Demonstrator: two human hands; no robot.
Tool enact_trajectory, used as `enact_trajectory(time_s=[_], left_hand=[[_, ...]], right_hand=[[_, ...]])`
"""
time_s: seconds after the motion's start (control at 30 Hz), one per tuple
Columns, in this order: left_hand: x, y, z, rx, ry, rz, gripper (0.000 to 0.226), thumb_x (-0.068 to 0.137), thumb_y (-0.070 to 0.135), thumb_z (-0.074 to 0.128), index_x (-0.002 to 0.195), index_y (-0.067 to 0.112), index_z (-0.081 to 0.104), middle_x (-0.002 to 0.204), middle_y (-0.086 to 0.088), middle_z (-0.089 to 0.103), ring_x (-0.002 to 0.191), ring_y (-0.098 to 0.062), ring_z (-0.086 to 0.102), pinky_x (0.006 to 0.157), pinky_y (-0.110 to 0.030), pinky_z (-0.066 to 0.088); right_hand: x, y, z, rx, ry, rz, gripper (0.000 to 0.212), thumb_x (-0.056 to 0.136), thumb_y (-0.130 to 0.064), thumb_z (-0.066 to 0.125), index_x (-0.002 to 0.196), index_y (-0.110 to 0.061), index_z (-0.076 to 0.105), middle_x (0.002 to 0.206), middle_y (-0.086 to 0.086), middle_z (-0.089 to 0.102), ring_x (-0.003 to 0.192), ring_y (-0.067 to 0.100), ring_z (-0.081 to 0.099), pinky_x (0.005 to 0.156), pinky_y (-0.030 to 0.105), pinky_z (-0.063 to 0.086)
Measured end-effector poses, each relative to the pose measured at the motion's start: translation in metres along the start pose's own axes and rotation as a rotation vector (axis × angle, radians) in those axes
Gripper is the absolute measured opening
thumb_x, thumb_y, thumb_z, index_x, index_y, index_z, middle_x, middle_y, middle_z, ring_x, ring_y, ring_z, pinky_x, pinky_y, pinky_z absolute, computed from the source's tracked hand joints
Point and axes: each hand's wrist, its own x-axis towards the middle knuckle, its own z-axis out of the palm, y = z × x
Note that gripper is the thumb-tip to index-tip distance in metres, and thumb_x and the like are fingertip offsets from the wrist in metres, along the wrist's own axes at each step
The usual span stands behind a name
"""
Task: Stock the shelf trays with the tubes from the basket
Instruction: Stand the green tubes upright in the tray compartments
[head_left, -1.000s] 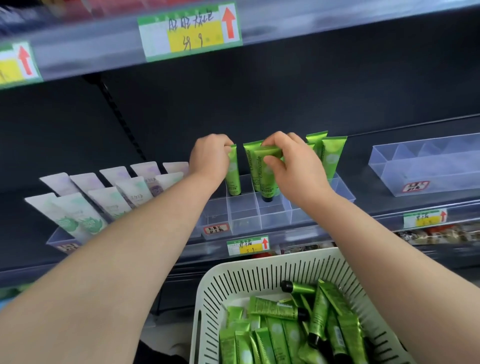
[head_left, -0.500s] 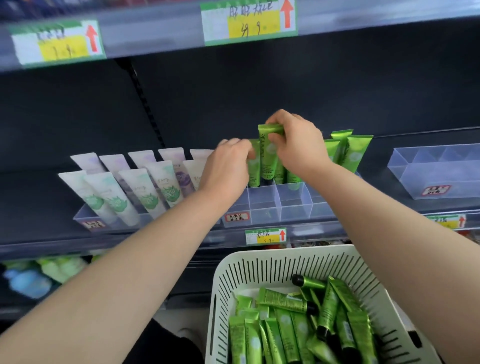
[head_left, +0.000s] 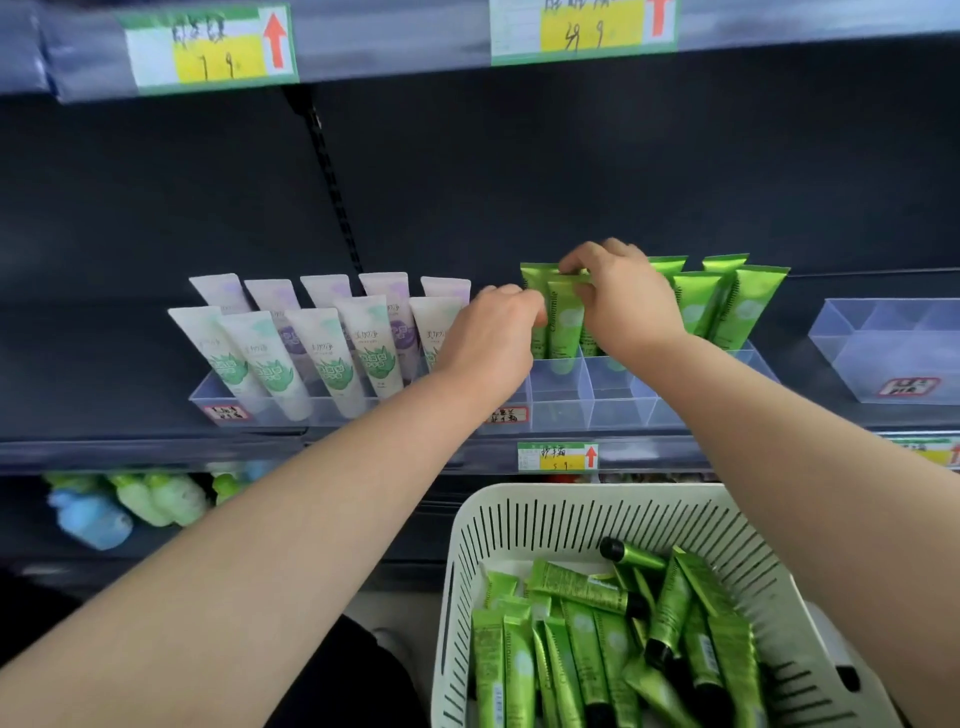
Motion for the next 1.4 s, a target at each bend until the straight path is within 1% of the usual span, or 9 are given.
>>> enact_trajectory(time_s=[0.17,0.27,0.5,0.7,0.9,1.07,1.17,1.27,1.4], left_hand=[[-0.011,0.008,0.004,-0.005,-0.022,0.016,0.031,0.086,-0.006,0.055,0.104,0.016,0.065,0.106,-0.002,0.062,0.101,-0.022,0.053,0.077,-0.038,0.048],[-0.025,0.016,0.013,-0.020,-0.052,0.039,0.034,0.086,-0.008,0.052,0.104,0.016,0.066,0.106,-0.003,0.062,0.102,-0.023,0.054,0.075,-0.038,0.046],[-0.080,0.034,0.068,-0.105,-0.206,0.041,0.034,0.085,-0.007,0.052,0.101,0.019,0.068,0.107,-0.002,0.065,0.103,-0.023,0.056,0.079,-0.037,0.046],[-0.130,0.029,0.121,-0.116,-0.477,-0.099,0.032,0.088,-0.002,0.055,0.106,0.021,0.068,0.112,-0.001,0.066,0.103,-0.021,0.061,0.083,-0.033,0.049],[-0.168,0.008,0.153,-0.072,-0.813,-0.236,0.026,0.088,0.000,0.058,0.111,0.010,0.064,0.102,0.000,0.059,0.093,-0.016,0.056,0.082,-0.030,0.048],[-0.181,0.005,0.162,-0.102,-0.876,-0.325,0.055,0.088,-0.009,0.050,0.139,0.009,0.042,0.122,-0.008,0.057,0.103,-0.019,0.058,0.087,-0.028,0.050],[-0.180,0.002,0.166,-0.113,-0.887,-0.322,0.059,0.088,-0.009,0.048,0.143,0.009,0.037,0.111,-0.007,0.057,0.095,-0.019,0.058,0.077,-0.027,0.049],[-0.178,-0.003,0.168,-0.122,-0.890,-0.332,0.049,0.088,-0.009,0.050,0.133,0.008,0.045,0.096,-0.001,0.052,0.087,-0.016,0.053,0.070,-0.026,0.043],[-0.177,-0.005,0.173,-0.119,-0.903,-0.326,0.051,0.086,-0.008,0.052,0.134,0.009,0.044,0.091,0.002,0.050,0.085,-0.016,0.053,0.070,-0.027,0.044]], right_hand=[[-0.030,0.006,-0.010,-0.037,0.133,-0.103,0.031,0.086,0.000,0.054,0.113,-0.012,0.063,0.109,0.012,0.060,0.097,0.036,0.052,0.072,0.045,0.047],[-0.069,0.011,-0.007,-0.037,0.099,-0.096,0.034,0.082,0.004,0.055,0.111,-0.013,0.064,0.102,0.011,0.061,0.093,0.036,0.053,0.070,0.045,0.047],[-0.181,0.044,0.025,-0.072,-0.124,-0.032,0.040,0.070,0.009,0.065,0.102,-0.016,0.066,0.094,0.007,0.063,0.087,0.035,0.057,0.065,0.041,0.046],[-0.247,0.058,0.051,-0.111,-0.497,0.098,0.043,0.084,-0.002,0.054,0.119,-0.027,0.059,0.121,-0.004,0.056,0.115,0.022,0.048,0.089,0.036,0.040],[-0.268,0.045,0.089,-0.091,-0.844,0.100,0.049,0.084,0.002,0.051,0.126,-0.023,0.052,0.131,0.001,0.050,0.122,0.022,0.041,0.095,0.037,0.038],[-0.268,0.029,0.131,-0.135,-1.050,0.031,0.060,0.086,-0.004,0.052,0.141,-0.021,0.037,0.140,0.004,0.046,0.130,0.025,0.034,0.106,0.042,0.032],[-0.269,0.026,0.145,-0.107,-1.188,0.027,0.072,0.084,-0.004,0.053,0.148,-0.023,0.026,0.148,0.004,0.036,0.137,0.027,0.024,0.111,0.047,0.026],[-0.269,0.028,0.152,-0.084,-1.180,0.027,0.061,0.089,-0.013,0.056,0.143,-0.026,0.034,0.144,0.002,0.042,0.134,0.025,0.028,0.108,0.045,0.028],[-0.271,0.032,0.151,-0.031,-1.092,0.095,0.046,0.090,-0.027,0.059,0.134,-0.027,0.046,0.137,0.000,0.048,0.131,0.024,0.031,0.107,0.043,0.029]])
